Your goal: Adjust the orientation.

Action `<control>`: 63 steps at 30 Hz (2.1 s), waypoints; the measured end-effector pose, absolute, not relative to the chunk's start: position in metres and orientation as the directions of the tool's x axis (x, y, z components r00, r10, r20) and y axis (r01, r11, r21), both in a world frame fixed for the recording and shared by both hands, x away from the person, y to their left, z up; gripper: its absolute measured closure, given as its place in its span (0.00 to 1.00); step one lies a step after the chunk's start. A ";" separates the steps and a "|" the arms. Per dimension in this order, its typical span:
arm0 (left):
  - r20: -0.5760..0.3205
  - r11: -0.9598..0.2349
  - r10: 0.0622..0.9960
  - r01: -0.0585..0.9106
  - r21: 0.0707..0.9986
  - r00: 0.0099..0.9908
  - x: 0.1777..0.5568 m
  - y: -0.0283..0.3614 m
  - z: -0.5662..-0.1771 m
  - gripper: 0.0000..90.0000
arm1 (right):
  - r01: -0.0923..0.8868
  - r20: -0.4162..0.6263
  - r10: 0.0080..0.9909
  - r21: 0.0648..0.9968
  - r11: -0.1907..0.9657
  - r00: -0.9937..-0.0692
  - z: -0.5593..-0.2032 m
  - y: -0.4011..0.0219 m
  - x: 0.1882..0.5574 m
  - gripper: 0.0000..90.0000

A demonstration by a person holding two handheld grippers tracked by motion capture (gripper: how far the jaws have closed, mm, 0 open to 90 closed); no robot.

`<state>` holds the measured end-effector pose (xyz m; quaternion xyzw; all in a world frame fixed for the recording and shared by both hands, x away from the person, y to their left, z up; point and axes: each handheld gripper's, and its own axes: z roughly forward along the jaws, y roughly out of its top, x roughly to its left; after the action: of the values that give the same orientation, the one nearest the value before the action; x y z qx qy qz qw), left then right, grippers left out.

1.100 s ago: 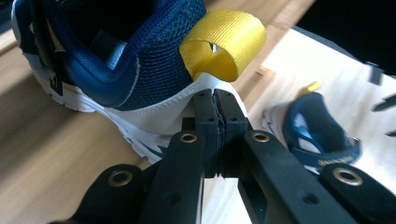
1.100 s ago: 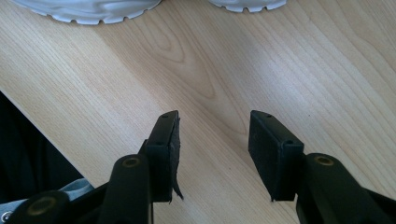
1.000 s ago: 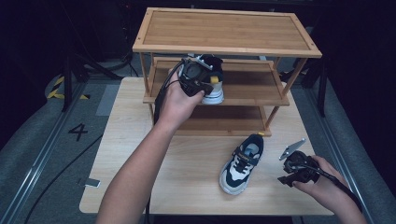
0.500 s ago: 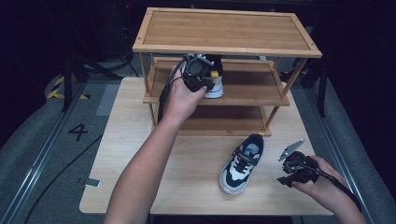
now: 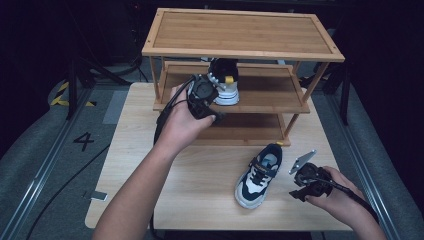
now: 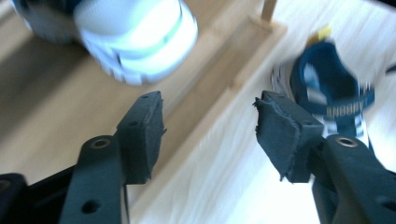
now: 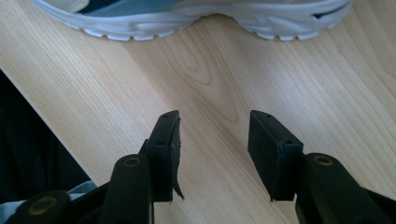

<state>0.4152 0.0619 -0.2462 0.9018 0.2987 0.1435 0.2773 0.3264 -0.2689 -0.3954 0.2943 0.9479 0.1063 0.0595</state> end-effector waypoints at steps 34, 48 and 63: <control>0.018 -0.574 0.795 0.742 0.346 0.606 0.346 0.167 -0.381 0.22 | 0.425 -0.012 0.444 0.268 0.865 -0.896 -0.413 -0.220 0.338 1.00; 0.022 -0.577 0.795 0.744 0.336 0.606 0.338 0.170 -0.388 0.21 | 0.401 -0.020 0.443 0.389 0.830 -0.896 -0.424 -0.191 0.343 1.00; 0.034 -0.575 0.797 0.741 0.347 0.603 0.337 0.178 -0.389 0.21 | 0.384 -0.024 0.452 0.490 0.782 -0.892 -0.413 -0.182 0.338 0.79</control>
<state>0.3373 0.1779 -0.3885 0.8825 0.4358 0.0935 0.1503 0.3378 -0.1819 -0.4131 0.2220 0.9414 0.2439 0.0702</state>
